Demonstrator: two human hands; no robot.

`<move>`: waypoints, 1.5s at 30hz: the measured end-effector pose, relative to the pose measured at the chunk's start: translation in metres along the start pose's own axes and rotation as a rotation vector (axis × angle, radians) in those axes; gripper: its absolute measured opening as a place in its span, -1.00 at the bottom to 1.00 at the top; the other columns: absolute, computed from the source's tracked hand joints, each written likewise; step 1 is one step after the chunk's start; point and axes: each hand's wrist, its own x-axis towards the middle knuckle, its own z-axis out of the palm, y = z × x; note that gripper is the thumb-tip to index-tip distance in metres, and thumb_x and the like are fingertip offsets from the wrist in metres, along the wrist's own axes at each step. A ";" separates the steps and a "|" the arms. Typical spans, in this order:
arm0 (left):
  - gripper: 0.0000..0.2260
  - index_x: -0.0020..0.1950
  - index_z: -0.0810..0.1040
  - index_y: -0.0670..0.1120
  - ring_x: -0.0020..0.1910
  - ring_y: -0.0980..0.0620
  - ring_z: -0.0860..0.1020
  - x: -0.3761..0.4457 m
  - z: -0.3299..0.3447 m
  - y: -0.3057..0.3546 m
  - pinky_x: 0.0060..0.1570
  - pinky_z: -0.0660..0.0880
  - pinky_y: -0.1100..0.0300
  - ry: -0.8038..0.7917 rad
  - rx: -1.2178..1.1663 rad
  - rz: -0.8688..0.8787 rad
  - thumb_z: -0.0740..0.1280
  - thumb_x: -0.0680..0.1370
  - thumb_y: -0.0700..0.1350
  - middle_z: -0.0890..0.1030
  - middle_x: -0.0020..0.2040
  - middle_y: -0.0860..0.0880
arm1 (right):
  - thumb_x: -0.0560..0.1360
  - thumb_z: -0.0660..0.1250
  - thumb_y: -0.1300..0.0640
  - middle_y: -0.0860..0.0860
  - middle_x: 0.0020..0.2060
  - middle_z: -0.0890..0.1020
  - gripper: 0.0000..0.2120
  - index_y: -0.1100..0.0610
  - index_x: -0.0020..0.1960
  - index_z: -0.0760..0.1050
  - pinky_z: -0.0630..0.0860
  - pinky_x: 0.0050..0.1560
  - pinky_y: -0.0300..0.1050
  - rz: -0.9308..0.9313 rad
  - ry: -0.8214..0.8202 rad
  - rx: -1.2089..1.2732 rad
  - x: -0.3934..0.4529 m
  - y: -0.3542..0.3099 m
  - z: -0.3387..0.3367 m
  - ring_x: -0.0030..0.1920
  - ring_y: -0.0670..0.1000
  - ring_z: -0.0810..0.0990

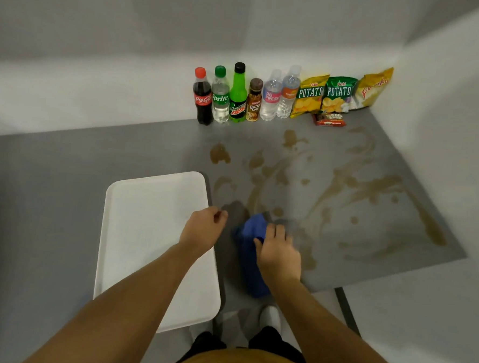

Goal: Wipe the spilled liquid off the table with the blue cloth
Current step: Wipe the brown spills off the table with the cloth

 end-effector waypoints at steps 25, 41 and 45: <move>-0.69 0.06 0.59 -0.02 -0.13 0.03 0.64 0.053 -0.023 -0.008 -0.02 0.58 0.16 0.083 0.026 0.024 0.16 0.67 0.15 0.68 -0.09 0.01 | 0.73 -0.15 -0.19 -0.06 0.68 -0.12 -0.45 -0.12 0.68 -0.13 -0.15 0.60 0.03 -0.399 0.011 0.050 0.055 -0.029 0.059 0.67 0.03 -0.16; -0.69 0.16 0.57 -0.01 -0.13 0.02 0.63 0.044 -0.003 -0.003 0.04 0.60 0.14 -0.002 0.054 0.028 0.19 0.66 0.16 0.66 -0.05 0.01 | 0.73 -0.03 -0.10 0.01 0.68 0.00 -0.46 -0.03 0.68 0.05 -0.02 0.65 0.08 -0.096 0.127 0.083 0.064 0.043 0.042 0.67 0.06 -0.10; -0.72 0.13 0.56 0.00 -0.17 0.04 0.62 0.038 0.005 0.000 -0.04 0.56 0.20 -0.020 0.047 0.069 0.19 0.66 0.16 0.65 -0.08 0.01 | 0.73 -0.02 -0.10 0.04 0.68 0.01 -0.46 -0.02 0.68 0.04 0.02 0.65 0.10 -0.051 0.128 0.051 0.035 0.057 0.047 0.67 0.07 -0.10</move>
